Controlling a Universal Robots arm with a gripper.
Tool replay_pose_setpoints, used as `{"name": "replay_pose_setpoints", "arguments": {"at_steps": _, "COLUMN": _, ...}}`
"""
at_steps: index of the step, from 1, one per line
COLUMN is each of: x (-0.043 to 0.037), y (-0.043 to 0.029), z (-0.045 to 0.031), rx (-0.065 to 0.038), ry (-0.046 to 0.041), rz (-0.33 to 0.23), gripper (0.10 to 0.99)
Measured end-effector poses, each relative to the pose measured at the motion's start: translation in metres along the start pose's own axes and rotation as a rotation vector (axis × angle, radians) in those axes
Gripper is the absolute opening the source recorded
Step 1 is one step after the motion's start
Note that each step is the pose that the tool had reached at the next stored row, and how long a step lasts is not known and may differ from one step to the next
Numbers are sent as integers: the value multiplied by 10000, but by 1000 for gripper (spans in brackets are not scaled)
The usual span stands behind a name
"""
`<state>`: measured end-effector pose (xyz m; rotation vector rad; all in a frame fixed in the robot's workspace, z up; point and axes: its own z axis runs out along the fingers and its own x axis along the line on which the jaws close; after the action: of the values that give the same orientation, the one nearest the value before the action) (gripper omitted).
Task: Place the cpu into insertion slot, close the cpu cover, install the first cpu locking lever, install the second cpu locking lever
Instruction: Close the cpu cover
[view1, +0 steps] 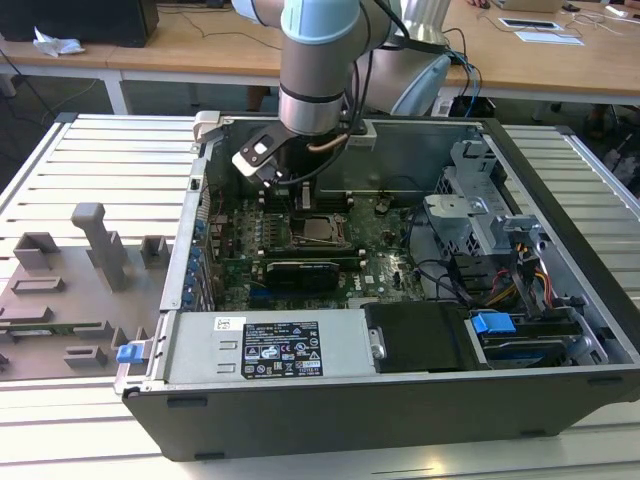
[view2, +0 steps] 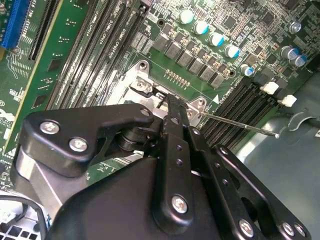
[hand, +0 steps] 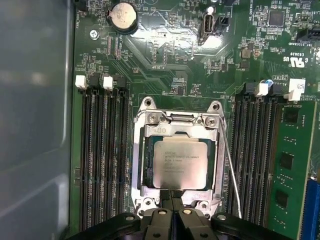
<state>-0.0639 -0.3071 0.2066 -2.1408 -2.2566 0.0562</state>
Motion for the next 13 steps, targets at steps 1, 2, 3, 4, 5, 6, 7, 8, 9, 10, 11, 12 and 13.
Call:
{"name": "replay_pose_setpoints", "arguments": {"at_steps": 1, "x": 0, "y": 0, "z": 4, "rx": -1, "ry": 1, "rz": 0, "gripper": 106}}
{"name": "replay_pose_setpoints", "arguments": {"at_steps": 2, "x": 0, "y": 0, "z": 10, "rx": 1, "ry": -2, "rz": 0, "gripper": 106}}
{"name": "replay_pose_setpoints", "arguments": {"at_steps": 3, "x": 0, "y": 5, "z": 10, "rx": 0, "ry": 0, "rz": -3, "gripper": 106}}
{"name": "replay_pose_setpoints", "arguments": {"at_steps": 4, "x": 0, "y": 24, "z": 11, "rx": -2, "ry": 3, "rz": -5, "gripper": 106}}
{"name": "replay_pose_setpoints", "arguments": {"at_steps": 5, "x": -2, "y": 47, "z": 9, "rx": -2, "ry": 1, "rz": -9, "gripper": 106}}
{"name": "replay_pose_setpoints", "arguments": {"at_steps": 6, "x": -5, "y": 86, "z": 6, "rx": 0, "ry": 0, "rz": -16, "gripper": 106}}
{"name": "replay_pose_setpoints", "arguments": {"at_steps": 7, "x": -6, "y": 102, "z": 5, "rx": 0, "ry": 2, "rz": -18, "gripper": 106}}
{"name": "replay_pose_setpoints", "arguments": {"at_steps": 8, "x": -7, "y": 119, "z": 5, "rx": 0, "ry": 4, "rz": -19, "gripper": 106}}
{"name": "replay_pose_setpoints", "arguments": {"at_steps": 9, "x": -7, "y": 134, "z": 4, "rx": -1, "ry": 6, "rz": -20, "gripper": 106}}
{"name": "replay_pose_setpoints", "arguments": {"at_steps": 10, "x": -9, "y": 164, "z": -14, "rx": -2, "ry": 10, "rz": -23, "gripper": 106}}
{"name": "replay_pose_setpoints", "arguments": {"at_steps": 11, "x": -10, "y": 185, "z": -36, "rx": 1, "ry": 11, "rz": -23, "gripper": 106}}
{"name": "replay_pose_setpoints", "arguments": {"at_steps": 12, "x": -10, "y": 207, "z": -40, "rx": 5, "ry": 12, "rz": -22, "gripper": 106}}
{"name": "replay_pose_setpoints", "arguments": {"at_steps": 13, "x": -12, "y": 235, "z": -42, "rx": 18, "ry": 12, "rz": -21, "gripper": 106}}
